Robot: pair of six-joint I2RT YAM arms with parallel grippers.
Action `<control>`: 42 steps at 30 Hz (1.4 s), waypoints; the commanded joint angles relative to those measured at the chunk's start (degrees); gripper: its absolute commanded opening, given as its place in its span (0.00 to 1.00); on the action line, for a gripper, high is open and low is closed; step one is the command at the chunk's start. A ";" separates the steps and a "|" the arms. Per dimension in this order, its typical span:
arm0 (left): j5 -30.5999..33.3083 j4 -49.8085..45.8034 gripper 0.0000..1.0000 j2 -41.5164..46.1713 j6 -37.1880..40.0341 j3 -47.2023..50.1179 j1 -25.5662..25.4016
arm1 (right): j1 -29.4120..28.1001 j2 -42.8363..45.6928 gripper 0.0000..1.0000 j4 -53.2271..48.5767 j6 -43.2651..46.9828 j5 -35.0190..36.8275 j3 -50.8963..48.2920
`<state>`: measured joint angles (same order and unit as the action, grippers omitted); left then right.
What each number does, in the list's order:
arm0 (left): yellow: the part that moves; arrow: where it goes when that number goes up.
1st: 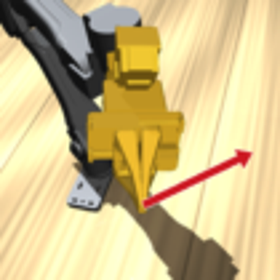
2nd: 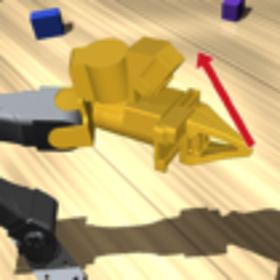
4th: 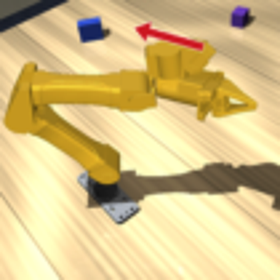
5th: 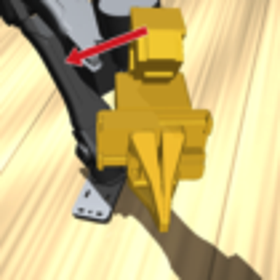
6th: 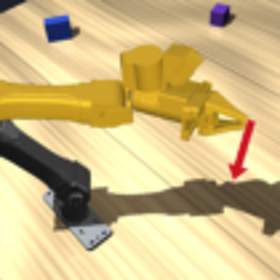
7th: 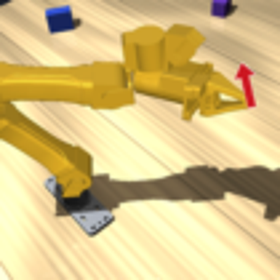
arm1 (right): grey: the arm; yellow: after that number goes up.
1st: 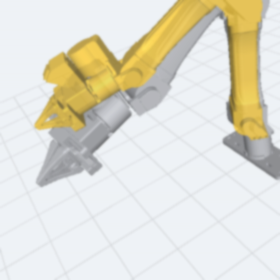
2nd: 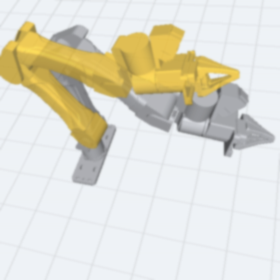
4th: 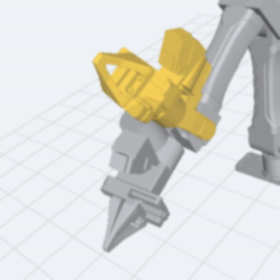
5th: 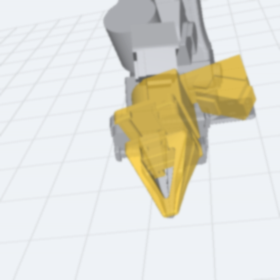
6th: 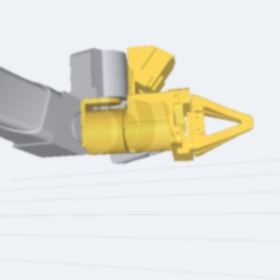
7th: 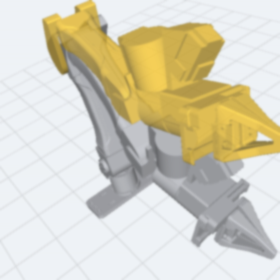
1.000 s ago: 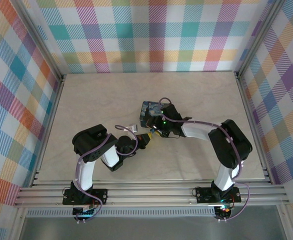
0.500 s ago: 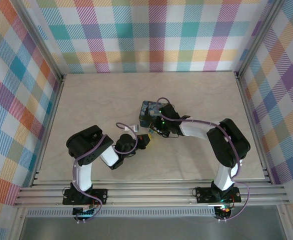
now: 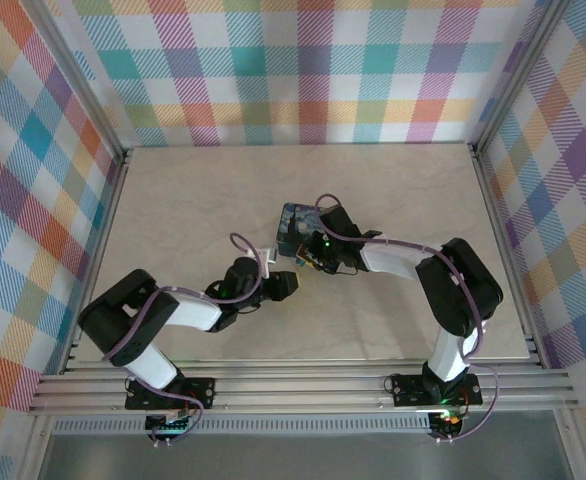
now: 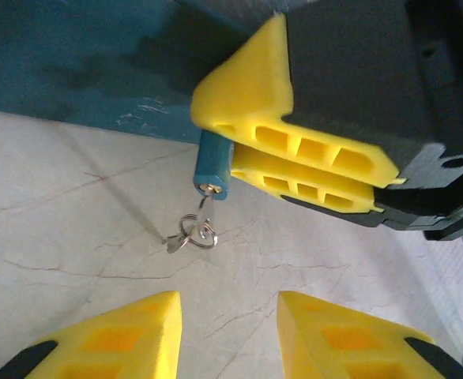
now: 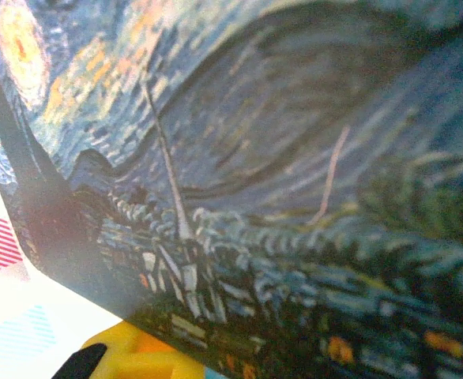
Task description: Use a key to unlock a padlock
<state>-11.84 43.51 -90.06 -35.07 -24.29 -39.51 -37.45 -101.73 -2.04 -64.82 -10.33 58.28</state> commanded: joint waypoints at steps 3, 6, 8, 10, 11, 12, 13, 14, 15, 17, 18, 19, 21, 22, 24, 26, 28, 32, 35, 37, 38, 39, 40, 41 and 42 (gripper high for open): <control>-9.94 -4.12 0.39 3.29 -2.48 -0.20 4.04 | -0.08 0.47 0.00 -1.54 -6.01 -6.17 -0.81; -12.44 2.57 0.40 1.75 -7.65 0.92 5.35 | -0.08 0.34 0.00 -3.32 -6.32 -6.28 0.19; -13.36 6.74 0.39 -0.21 -10.22 1.08 5.83 | -0.08 0.41 0.00 -4.15 -6.54 -6.28 0.52; -13.76 10.03 0.39 -2.64 -11.96 0.75 6.02 | -0.12 0.69 0.00 -4.70 -6.74 -6.21 0.69; -13.83 11.32 0.38 -3.83 -12.68 0.66 6.09 | -0.08 0.76 0.00 -5.08 -6.71 -6.11 0.85; -13.84 13.03 0.37 -4.98 -13.44 0.56 6.15 | -0.08 0.89 0.00 -5.44 -6.72 -6.02 0.95; -13.74 14.55 0.37 -6.11 -13.90 0.41 6.15 | -0.08 1.05 0.00 -5.70 -6.60 -5.95 1.04; -13.73 15.50 0.36 -6.94 -14.13 0.21 6.18 | -0.08 1.08 0.00 -5.86 -6.57 -5.93 1.13; -13.34 16.39 0.35 -7.75 -14.37 0.12 6.20 | -0.08 1.24 0.00 -6.13 -6.55 -5.93 1.30; -12.05 17.82 0.35 -8.68 -14.41 0.46 6.23 | -0.08 1.24 0.00 -6.56 -6.38 -6.01 1.53; -11.12 18.32 0.34 -8.97 -14.23 0.60 6.20 | -0.08 1.30 0.00 -6.84 -6.22 -6.02 1.66; -10.56 18.73 0.34 -9.02 -14.17 0.73 6.20 | -0.08 1.29 0.00 -6.89 -6.20 -6.10 1.66; -9.47 19.65 0.33 -9.39 -14.08 0.91 6.24 | -0.10 1.34 0.00 -7.07 -6.21 -6.19 1.66; -9.25 20.00 0.33 -9.63 -14.15 0.92 6.20 | -0.08 1.44 0.00 -7.03 -6.19 -6.26 1.66; -9.30 21.10 0.32 -10.24 -14.28 0.59 6.20 | -0.10 1.38 0.00 -7.14 -6.19 -6.35 1.57; -9.45 21.61 0.29 -10.90 -14.50 0.07 6.20 | -0.08 1.46 0.00 -7.18 -6.33 -6.37 1.42; -9.91 21.79 0.27 -11.57 -14.50 -0.46 6.24 | -0.12 1.61 0.00 -7.12 -6.37 -6.37 1.37; -10.32 22.03 0.26 -12.72 -14.59 -0.93 6.20 | -0.12 1.73 0.00 -7.39 -6.28 -6.11 1.40; -10.54 22.50 0.26 -13.56 -14.71 -0.95 6.20 | -0.08 1.79 0.00 -7.47 -6.25 -6.05 1.48; -10.64 22.95 0.26 -14.19 -14.85 -1.08 6.20 | -0.08 1.75 0.00 -7.53 -6.37 -6.02 1.48; -10.66 23.27 0.25 -14.58 -14.90 -1.07 6.17 | -0.08 1.72 0.00 -7.48 -6.37 -6.02 1.55; -10.69 23.69 0.25 -14.91 -15.07 -1.07 6.21 | -0.08 1.69 0.00 -7.60 -6.35 -6.02 1.57; -10.67 24.09 0.25 -15.16 -15.18 -1.11 6.17 | -0.12 1.67 0.00 -7.62 -6.37 -6.08 1.66; -10.71 24.40 0.25 -15.55 -15.28 -1.28 6.16 | -0.03 1.70 0.00 -7.70 -6.36 -6.11 1.66; -10.80 24.81 0.25 -15.90 -15.33 -1.50 6.19 | -0.08 1.69 0.00 -7.77 -6.35 -6.12 1.66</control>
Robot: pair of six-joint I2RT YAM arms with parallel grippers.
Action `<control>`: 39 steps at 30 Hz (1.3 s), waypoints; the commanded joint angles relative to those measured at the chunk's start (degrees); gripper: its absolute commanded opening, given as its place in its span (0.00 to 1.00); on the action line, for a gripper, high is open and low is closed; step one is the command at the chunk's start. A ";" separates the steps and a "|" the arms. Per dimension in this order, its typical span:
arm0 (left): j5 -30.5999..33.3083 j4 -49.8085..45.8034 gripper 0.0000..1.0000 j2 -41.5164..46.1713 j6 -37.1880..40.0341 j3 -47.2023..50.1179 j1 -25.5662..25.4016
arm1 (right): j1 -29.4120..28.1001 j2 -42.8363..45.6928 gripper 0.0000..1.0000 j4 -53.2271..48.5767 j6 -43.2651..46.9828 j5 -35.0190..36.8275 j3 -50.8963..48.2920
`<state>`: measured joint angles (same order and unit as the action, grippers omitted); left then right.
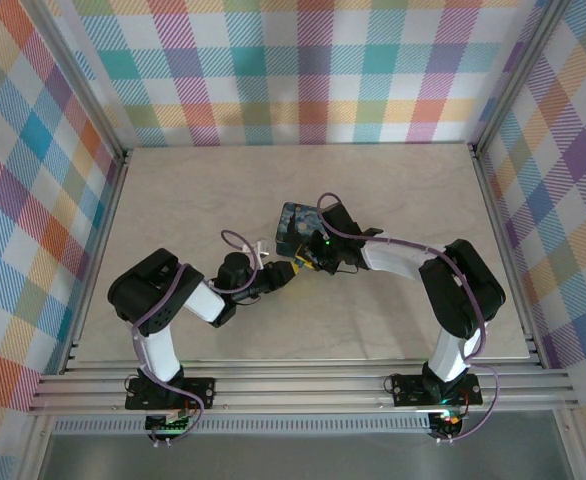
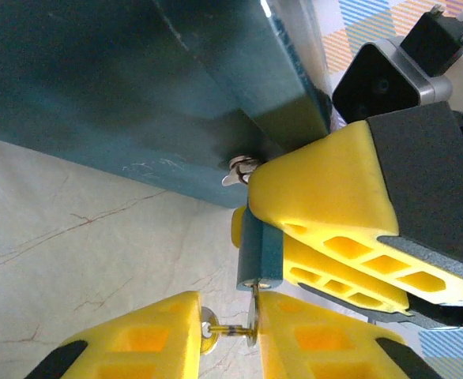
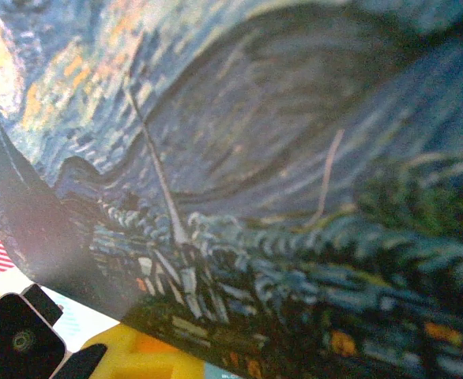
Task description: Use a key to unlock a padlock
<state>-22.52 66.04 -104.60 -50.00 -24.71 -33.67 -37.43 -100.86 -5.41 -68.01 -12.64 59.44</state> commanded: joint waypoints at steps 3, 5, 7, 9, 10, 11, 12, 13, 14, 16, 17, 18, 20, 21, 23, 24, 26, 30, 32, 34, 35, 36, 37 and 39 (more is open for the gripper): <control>-0.58 3.21 0.23 -2.31 -0.89 -1.91 0.34 | -0.10 0.77 0.00 -4.50 -3.17 -3.79 0.50; -0.59 3.80 0.18 -2.60 -1.02 -2.11 0.29 | -0.14 0.79 0.00 -4.45 -3.15 -3.79 0.50; -0.50 4.12 0.08 -2.71 -0.98 -2.10 0.27 | -0.14 0.79 0.00 -4.53 -3.18 -3.79 0.50; -0.51 4.42 0.00 -2.59 -0.67 -1.83 0.27 | -0.10 0.90 0.00 -4.59 -3.27 -3.72 0.50; -0.26 4.67 0.00 -2.31 -0.36 -1.39 0.20 | -0.06 0.96 0.00 -4.64 -3.29 -3.62 0.59; 0.05 4.71 0.00 -1.98 0.03 -1.07 0.18 | -0.10 0.95 0.00 -4.69 -3.27 -3.53 0.55; 0.53 4.63 0.00 -1.33 1.14 -0.61 0.08 | -0.10 1.08 0.00 -4.96 -3.27 -3.53 0.68; 1.30 4.21 0.00 -0.59 2.59 -0.07 -0.25 | -0.14 1.08 0.00 -5.22 -3.18 -3.44 0.83; 2.06 3.35 0.00 0.36 4.67 0.24 -0.85 | -0.09 0.99 0.00 -5.61 -3.02 -3.44 0.94; 6.95 -3.75 0.00 4.33 13.49 0.19 -4.24 | -0.09 0.59 0.00 -6.40 -2.93 -4.21 1.36; 10.30 -7.39 0.00 6.02 18.05 -0.39 -6.22 | -0.10 0.45 0.00 -6.66 -2.82 -4.61 1.51; 13.83 -11.20 0.00 7.61 22.98 -1.12 -8.85 | -0.12 0.30 0.00 -6.87 -2.70 -5.00 1.62; 20.11 -15.03 0.00 8.52 29.95 -1.91 -12.67 | -0.10 0.07 0.00 -8.01 -2.12 -5.52 1.99; 22.83 -15.37 0.00 8.25 32.76 -1.92 -14.10 | -0.10 0.00 0.00 -8.92 -1.61 -5.70 2.24; 28.06 -15.83 0.00 7.60 38.05 -2.16 -16.67 | -0.10 0.16 0.00 -10.34 -0.54 -5.89 2.60; 30.89 -17.12 0.00 7.21 41.24 -2.92 -18.16 | -0.10 0.25 0.00 -11.41 0.04 -5.80 2.70; 35.11 -20.74 0.00 6.21 47.13 -5.04 -20.62 | -0.10 0.47 0.00 -13.47 1.37 -5.55 3.00; 43.14 -26.77 0.00 4.03 56.43 -9.53 -25.19 | -0.17 0.64 0.00 -17.25 4.19 -5.46 3.23; 45.10 -27.69 0.00 3.31 58.92 -10.76 -26.26 | -0.27 0.73 0.00 -18.27 5.03 -5.46 2.86; 44.42 -26.94 0.00 3.17 57.77 -10.51 -26.25 | -0.37 1.22 0.02 -18.08 5.12 -5.28 1.89; 43.79 -26.53 0.00 3.37 56.76 -10.22 -26.19 | -0.45 1.53 0.07 -17.93 5.10 -5.20 1.46; 42.85 -26.15 0.00 3.47 55.25 -9.82 -26.02 | -0.45 1.91 0.13 -17.80 5.16 -4.98 1.06; 41.87 -25.78 0.00 3.59 53.46 -9.45 -25.79 | -0.45 2.29 0.19 -17.79 5.25 -4.79 0.79; 40.19 -24.87 0.00 3.84 50.13 -8.49 -25.37 | -0.45 3.32 0.35 -17.54 5.25 -4.30 0.23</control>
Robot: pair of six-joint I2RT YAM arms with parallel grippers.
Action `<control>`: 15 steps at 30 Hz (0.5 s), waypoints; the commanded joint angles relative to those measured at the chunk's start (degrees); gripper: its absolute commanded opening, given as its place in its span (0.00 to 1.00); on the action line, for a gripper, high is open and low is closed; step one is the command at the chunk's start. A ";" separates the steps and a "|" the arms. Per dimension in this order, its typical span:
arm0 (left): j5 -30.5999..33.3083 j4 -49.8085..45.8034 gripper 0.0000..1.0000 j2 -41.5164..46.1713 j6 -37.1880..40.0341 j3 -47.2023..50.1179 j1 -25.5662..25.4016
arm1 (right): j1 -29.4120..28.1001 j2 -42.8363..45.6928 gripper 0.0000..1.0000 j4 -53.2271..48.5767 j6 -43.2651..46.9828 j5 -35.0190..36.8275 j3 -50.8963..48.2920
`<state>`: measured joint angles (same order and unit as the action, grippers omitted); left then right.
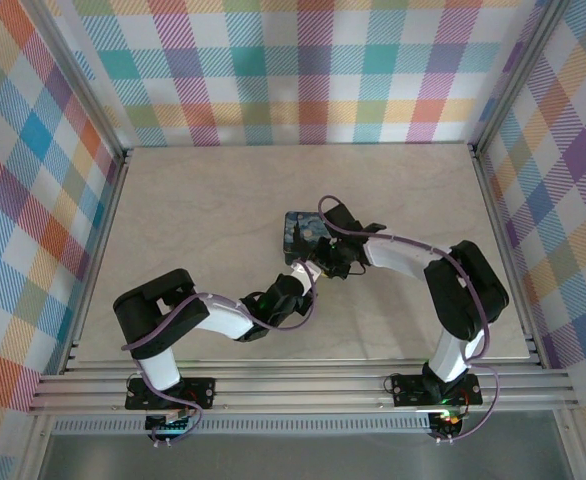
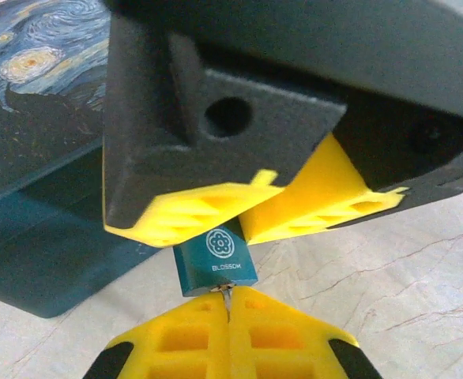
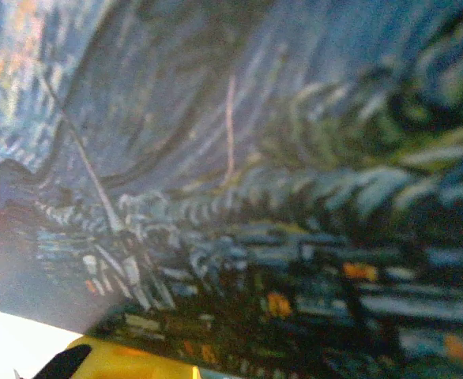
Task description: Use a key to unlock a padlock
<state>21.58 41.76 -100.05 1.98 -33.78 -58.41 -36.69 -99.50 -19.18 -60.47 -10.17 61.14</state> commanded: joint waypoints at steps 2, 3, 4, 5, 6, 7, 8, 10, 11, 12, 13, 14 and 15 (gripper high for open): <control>-5.12 0.72 0.00 -0.67 -5.74 1.45 -0.21 | -1.18 2.96 0.44 -3.58 -2.13 -6.45 -1.81; -5.53 1.42 0.00 -0.67 -7.67 1.98 0.25 | -1.17 3.49 0.46 -3.59 -2.03 -6.26 -1.91; -6.07 2.12 0.00 -0.67 -9.70 2.36 0.71 | -1.19 3.94 0.48 -3.58 -1.94 -5.98 -2.01; -6.56 2.61 0.00 -0.62 -11.45 2.72 1.27 | -1.19 4.40 0.50 -3.52 -1.98 -5.91 -2.15; -7.08 3.17 0.00 -0.54 -13.36 3.08 1.95 | -1.19 4.87 0.51 -3.29 -2.06 -5.69 -2.40; -7.46 3.50 0.00 -0.55 -15.19 3.34 2.69 | -1.19 5.46 0.51 -2.98 -2.11 -5.47 -2.67; -7.95 3.83 0.00 -0.45 -16.62 3.60 3.22 | -1.19 5.95 0.52 -2.80 -2.24 -5.38 -2.99; -8.96 5.18 0.00 -0.26 -18.74 4.36 4.44 | -1.19 6.81 0.54 -2.71 -2.31 -4.88 -3.43; -9.37 5.63 0.00 -0.11 -19.37 4.62 4.89 | -1.14 7.19 0.55 -2.71 -2.29 -4.70 -3.69; -9.84 6.00 0.00 -0.05 -19.88 4.90 5.44 | -1.19 7.55 0.55 -2.63 -2.36 -4.51 -4.03; -10.35 6.31 0.00 0.04 -20.28 5.10 5.93 | -1.19 8.03 0.55 -2.45 -2.50 -4.25 -4.46; -10.58 6.25 0.00 0.03 -20.49 5.14 6.26 | -1.14 8.52 0.56 -2.22 -2.70 -4.07 -4.94; -10.74 6.32 0.00 0.04 -20.52 5.21 6.50 | -1.12 8.91 0.56 -1.86 -2.90 -3.82 -5.51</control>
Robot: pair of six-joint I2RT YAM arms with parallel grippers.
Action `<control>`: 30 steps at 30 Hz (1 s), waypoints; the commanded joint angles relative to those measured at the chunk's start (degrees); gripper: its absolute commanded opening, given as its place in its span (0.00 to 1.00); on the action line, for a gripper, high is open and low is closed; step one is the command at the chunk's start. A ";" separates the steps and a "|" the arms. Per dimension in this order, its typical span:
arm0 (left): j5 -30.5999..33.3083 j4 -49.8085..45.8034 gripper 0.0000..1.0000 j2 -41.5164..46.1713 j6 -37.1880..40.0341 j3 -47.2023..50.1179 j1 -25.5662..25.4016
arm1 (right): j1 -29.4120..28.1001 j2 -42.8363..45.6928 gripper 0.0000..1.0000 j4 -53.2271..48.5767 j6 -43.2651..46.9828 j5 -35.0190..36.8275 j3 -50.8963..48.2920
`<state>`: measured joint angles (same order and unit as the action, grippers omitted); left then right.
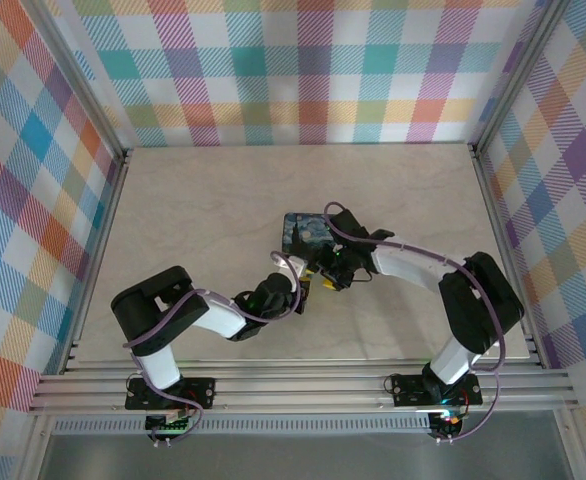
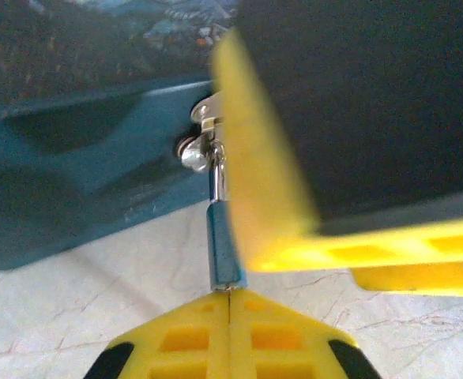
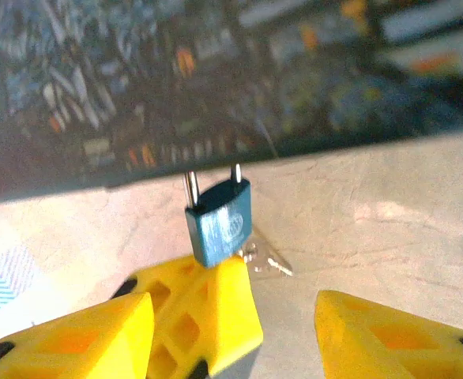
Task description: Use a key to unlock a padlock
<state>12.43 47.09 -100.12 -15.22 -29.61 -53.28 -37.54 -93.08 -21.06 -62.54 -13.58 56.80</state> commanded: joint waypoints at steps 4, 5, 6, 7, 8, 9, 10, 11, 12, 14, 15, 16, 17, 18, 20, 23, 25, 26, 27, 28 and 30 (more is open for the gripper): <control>-2.65 2.19 0.00 -0.38 -3.10 1.30 1.56 | -0.31 3.57 0.55 1.21 -0.83 0.31 -2.55; -2.86 2.66 0.00 -0.50 -3.14 1.38 1.51 | -0.34 3.60 0.55 1.52 -0.83 0.36 -2.78; -3.22 3.20 0.00 -0.62 -3.21 1.54 1.55 | -0.31 3.61 0.54 1.78 -0.75 0.31 -2.92; -3.53 3.60 0.00 -0.77 -3.29 1.70 1.59 | -0.35 3.45 0.54 2.12 -0.66 0.31 -3.00; -3.89 3.75 0.00 -0.78 -3.30 1.74 1.51 | -0.34 3.31 0.53 2.32 -0.66 0.16 -3.01; -4.14 3.96 0.00 -0.75 -3.32 1.83 1.53 | -0.34 3.05 0.52 2.53 -0.56 -0.01 -2.92; -4.25 4.05 0.00 -0.68 -3.28 1.96 1.51 | -0.35 2.70 0.52 2.68 -0.52 -0.12 -2.83; -4.34 4.14 0.00 -0.54 -3.15 2.05 1.51 | -0.39 2.41 0.51 2.86 -0.45 -0.20 -2.75; -4.44 3.99 0.00 -0.45 -2.76 2.10 1.51 | -0.42 2.04 0.50 3.05 -0.55 -0.34 -2.66; -4.90 3.26 0.00 0.01 -2.02 1.93 1.51 | -0.43 1.22 0.47 3.65 -0.46 -1.05 -2.41; -5.03 2.79 0.00 0.21 -1.66 1.77 1.51 | -0.43 0.69 0.45 3.63 -0.40 -1.33 -2.10; -4.96 2.37 0.00 0.52 -1.33 1.67 1.42 | -0.43 0.18 0.44 3.47 -0.17 -1.49 -1.68; -4.82 2.14 0.00 0.79 -1.07 1.63 1.42 | -0.50 -0.25 0.44 3.27 0.01 -1.74 -1.31; -4.64 1.85 0.00 1.13 -0.71 1.66 1.37 | -0.52 -0.70 0.44 2.91 0.29 -1.88 -0.80; -4.37 1.13 0.00 1.74 0.06 1.41 1.29 | -0.69 -1.45 0.44 1.97 0.74 -1.80 0.01; -4.09 -0.41 0.00 2.55 1.60 0.89 1.03 | -0.87 -2.18 0.46 1.49 1.15 -1.53 0.54; -4.07 -1.25 0.00 2.82 2.50 0.51 0.89 | -0.82 -2.62 0.46 1.35 1.52 -1.61 0.66; -4.11 -1.51 0.00 2.92 2.73 0.35 0.81 | -0.87 -2.80 0.47 1.21 1.82 -1.61 0.89; -4.24 -1.81 0.00 2.91 2.91 0.16 0.81 | -0.87 -3.00 0.47 1.11 2.04 -1.73 1.10; -4.25 -2.13 0.00 3.00 3.09 0.00 0.73 | -0.81 -3.14 0.48 1.03 2.31 -1.93 1.33; -4.20 -2.30 0.00 3.10 3.34 -0.20 0.63 | -0.95 -3.42 0.48 0.26 2.82 -1.74 1.94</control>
<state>8.56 46.19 -98.50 -13.67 -28.69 -52.38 -37.98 -95.44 -18.46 -61.17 -14.44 57.14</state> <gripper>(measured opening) 0.046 0.480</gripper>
